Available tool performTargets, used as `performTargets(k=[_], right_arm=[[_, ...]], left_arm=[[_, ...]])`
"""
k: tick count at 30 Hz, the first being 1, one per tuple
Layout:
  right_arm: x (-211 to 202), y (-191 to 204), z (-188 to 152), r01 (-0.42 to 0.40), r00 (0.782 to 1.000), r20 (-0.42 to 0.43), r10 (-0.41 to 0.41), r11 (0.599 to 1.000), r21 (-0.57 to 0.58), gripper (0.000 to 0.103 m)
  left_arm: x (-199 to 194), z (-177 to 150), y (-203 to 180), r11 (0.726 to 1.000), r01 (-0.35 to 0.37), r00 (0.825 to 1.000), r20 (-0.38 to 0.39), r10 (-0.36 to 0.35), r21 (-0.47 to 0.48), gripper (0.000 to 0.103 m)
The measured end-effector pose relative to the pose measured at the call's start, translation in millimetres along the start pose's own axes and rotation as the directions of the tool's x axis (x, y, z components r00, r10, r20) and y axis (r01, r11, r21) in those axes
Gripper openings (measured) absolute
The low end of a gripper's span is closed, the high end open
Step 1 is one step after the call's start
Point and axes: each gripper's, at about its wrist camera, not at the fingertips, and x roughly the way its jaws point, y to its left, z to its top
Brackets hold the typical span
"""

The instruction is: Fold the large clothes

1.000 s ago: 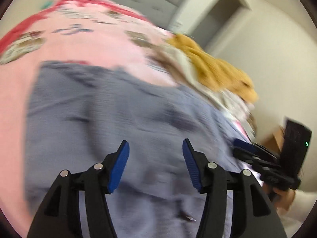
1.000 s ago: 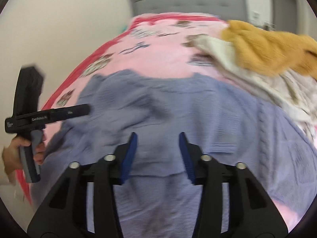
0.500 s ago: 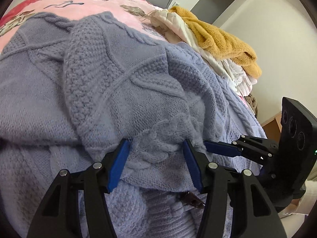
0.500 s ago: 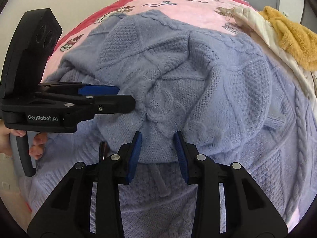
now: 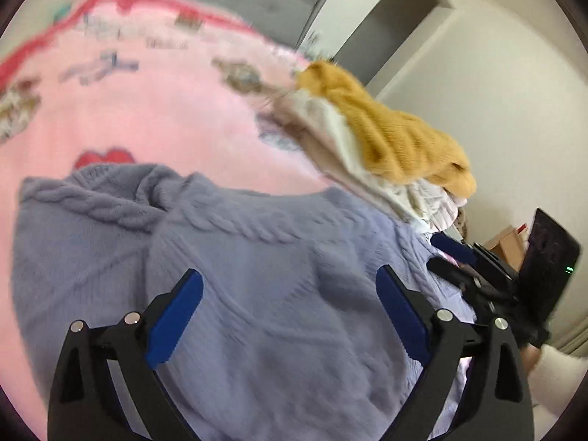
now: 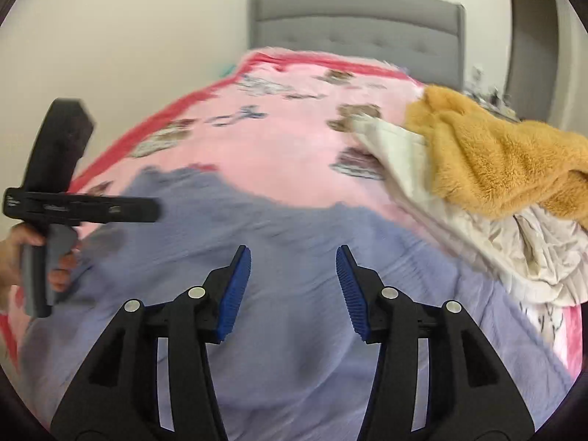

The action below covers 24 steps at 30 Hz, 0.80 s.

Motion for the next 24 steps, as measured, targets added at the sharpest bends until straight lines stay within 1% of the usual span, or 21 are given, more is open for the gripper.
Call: performTargets(k=[1,2,3,4,6,8,9,11,14,17,18,20,22,24], right_arm=[[18.7,-14.2,8.2,-0.006,1.0,-0.015,0.007,0.999,0.037,0.045],[33.8,-23.3,13.9,-0.039,0.999,-0.029,0.041,0.997,0.065,0.042],[44.9,-28.1,16.4,-0.045,0.998,-0.047,0.048,0.996,0.071,0.04],[60.1,-30.3,18.3,-0.033,0.996,-0.084,0.038,0.998,0.061,0.039],[77.9,-26.9,13.9,0.007,0.988,-0.155,-0.002,0.999,0.034,0.037],[98.0,-25.2,-0.5,0.034,0.966,-0.257,-0.032,0.999,0.004,0.036],[101.2,-23.4,-9.8,0.041,0.96,-0.275,-0.044,0.999,-0.017,0.036],[100.0,-20.9,-19.1,0.054,0.96,-0.273,-0.063,0.998,-0.041,0.036],[97.4,-26.8,-28.3,0.06,0.959,-0.279,-0.058,0.998,0.0,0.036],[90.3,-28.5,-29.3,0.055,0.963,-0.266,-0.045,0.998,0.031,0.04],[87.0,-27.7,-26.0,0.051,0.967,-0.253,-0.039,0.998,0.04,0.043],[63.1,-24.1,-22.4,0.023,0.985,-0.175,-0.008,0.996,0.086,0.047],[43.0,-16.9,-24.4,-0.011,0.995,-0.101,0.021,0.994,0.105,0.047],[24.9,-2.4,-31.8,-0.021,0.996,-0.087,0.028,0.996,0.082,0.047]], left_arm=[[9.1,6.2,9.7,0.999,-0.024,0.999,-0.024,0.023,-0.031,0.092],[16.7,9.6,20.1,0.998,-0.035,0.998,-0.05,0.032,-0.059,0.092],[22.0,8.8,27.0,0.997,-0.034,0.997,-0.072,0.029,-0.07,0.09],[26.3,5.8,31.0,0.996,-0.04,0.996,-0.087,0.033,-0.074,0.09],[31.9,-4.5,31.8,0.997,-0.065,0.993,-0.106,0.06,-0.037,0.09],[36.6,-16.4,25.1,0.994,-0.101,0.989,-0.106,0.104,0.03,0.09],[38.9,-20.4,22.9,0.992,-0.116,0.987,-0.107,0.121,0.053,0.09],[43.0,-25.2,21.5,0.986,-0.139,0.982,-0.113,0.149,0.087,0.09],[43.0,-25.0,24.2,0.985,-0.148,0.981,-0.11,0.158,0.088,0.09],[41.3,-25.3,22.6,0.982,-0.154,0.98,-0.106,0.166,0.11,0.09],[39.0,-25.7,19.3,0.978,-0.163,0.979,-0.102,0.176,0.127,0.09],[32.5,-26.6,11.8,0.972,-0.186,0.976,-0.089,0.199,0.141,0.09],[24.3,-28.7,5.1,0.968,-0.207,0.974,-0.067,0.218,0.144,0.09],[12.1,-37.6,1.2,0.973,-0.197,0.978,-0.038,0.203,0.116,0.09]])
